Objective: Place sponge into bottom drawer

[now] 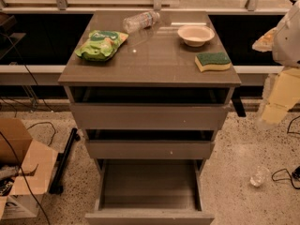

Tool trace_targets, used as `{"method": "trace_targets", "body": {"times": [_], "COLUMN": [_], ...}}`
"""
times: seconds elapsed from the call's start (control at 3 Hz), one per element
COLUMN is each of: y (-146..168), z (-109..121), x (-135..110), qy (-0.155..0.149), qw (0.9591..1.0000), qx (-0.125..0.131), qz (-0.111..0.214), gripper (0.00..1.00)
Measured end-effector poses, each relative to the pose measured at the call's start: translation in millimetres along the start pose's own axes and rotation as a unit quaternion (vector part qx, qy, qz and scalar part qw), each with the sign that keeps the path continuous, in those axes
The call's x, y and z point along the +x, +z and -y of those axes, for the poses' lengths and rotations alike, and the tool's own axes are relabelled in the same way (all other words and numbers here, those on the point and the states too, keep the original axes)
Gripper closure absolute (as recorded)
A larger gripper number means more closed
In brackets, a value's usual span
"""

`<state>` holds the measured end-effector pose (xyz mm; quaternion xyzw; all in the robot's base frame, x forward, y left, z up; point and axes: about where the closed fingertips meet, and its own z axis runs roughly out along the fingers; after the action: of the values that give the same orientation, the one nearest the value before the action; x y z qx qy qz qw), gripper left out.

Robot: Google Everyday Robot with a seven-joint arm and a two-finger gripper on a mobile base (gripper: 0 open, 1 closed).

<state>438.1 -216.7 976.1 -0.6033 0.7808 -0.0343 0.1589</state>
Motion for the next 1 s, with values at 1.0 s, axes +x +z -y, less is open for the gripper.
{"method": "trace_targets", "body": {"times": [1.0], "y": [21.9], "z": [43.1], "x": [-42.1], "qy": [0.0], "qw": [0.9974], "qx": [-0.003], "qz": [0.073], "gripper": [0.0]}}
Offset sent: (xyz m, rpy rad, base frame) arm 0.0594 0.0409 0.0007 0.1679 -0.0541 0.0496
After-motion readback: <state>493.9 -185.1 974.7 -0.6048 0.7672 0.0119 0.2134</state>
